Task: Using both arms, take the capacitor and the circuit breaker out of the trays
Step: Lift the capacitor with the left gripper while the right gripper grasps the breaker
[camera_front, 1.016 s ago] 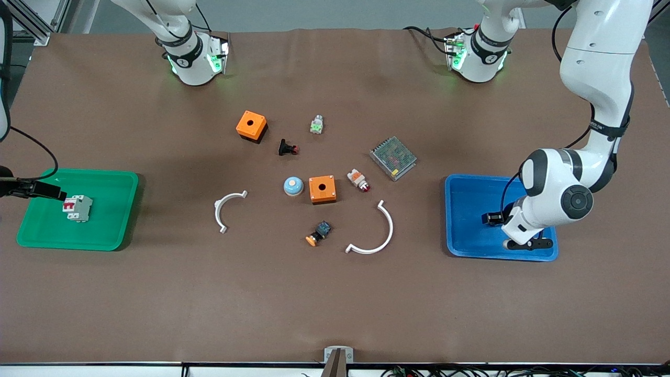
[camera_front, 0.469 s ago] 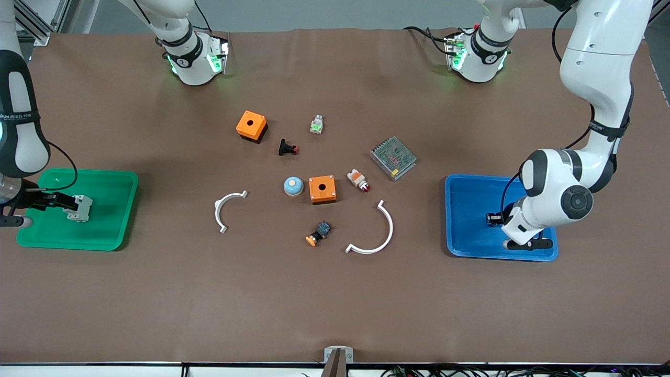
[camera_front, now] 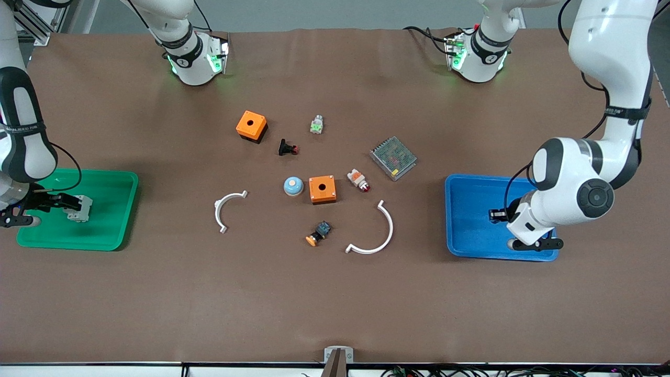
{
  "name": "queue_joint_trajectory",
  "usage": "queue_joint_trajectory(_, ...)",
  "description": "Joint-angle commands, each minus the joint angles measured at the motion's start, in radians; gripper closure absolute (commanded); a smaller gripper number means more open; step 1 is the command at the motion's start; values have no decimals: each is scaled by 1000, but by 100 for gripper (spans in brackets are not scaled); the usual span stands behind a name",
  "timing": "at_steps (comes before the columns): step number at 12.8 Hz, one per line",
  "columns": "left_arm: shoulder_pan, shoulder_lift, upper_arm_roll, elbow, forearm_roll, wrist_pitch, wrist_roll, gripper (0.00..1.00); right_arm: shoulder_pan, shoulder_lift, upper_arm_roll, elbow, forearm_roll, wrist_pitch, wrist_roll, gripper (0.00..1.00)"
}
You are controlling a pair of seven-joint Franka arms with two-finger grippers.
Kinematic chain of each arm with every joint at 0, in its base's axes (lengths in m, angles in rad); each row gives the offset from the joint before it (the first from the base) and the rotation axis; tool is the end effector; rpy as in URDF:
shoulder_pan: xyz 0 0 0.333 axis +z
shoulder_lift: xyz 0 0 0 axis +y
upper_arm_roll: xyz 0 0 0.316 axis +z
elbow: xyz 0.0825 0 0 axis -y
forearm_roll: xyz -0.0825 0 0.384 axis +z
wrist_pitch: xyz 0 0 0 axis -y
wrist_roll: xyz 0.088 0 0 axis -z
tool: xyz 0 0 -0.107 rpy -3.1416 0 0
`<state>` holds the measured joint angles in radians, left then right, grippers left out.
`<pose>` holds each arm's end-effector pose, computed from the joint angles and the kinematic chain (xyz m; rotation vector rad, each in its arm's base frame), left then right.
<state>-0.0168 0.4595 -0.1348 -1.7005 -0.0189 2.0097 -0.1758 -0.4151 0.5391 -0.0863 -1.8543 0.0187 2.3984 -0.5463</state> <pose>0.6438 -0.0913 0.3183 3.0793 0.0661 -0.2423 0.5659 -0.3062 0.2311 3.1100 0.0677 -0.0149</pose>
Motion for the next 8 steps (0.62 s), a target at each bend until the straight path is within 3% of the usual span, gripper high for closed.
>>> queue_joint_trajectory(1,-78,46,-29,174,-6,-124,-158,73,-11,18,17,-31,-17,57,-12,0)
queue_joint_trajectory(3,-174,128,-29,280,-42,-140,-297,73,-10,21,19,-40,-17,70,-21,4)
queue_joint_trajectory(4,-211,187,-29,361,-44,-138,-368,73,-11,21,19,-40,-17,70,-52,14)
queue_joint_trajectory(6,-285,283,-26,482,-44,-125,-482,73,-19,31,19,-40,-17,70,-73,43)
queue_joint_trajectory(8,-337,320,-20,495,-45,-36,-566,73,-21,35,19,-40,-17,65,-81,85)
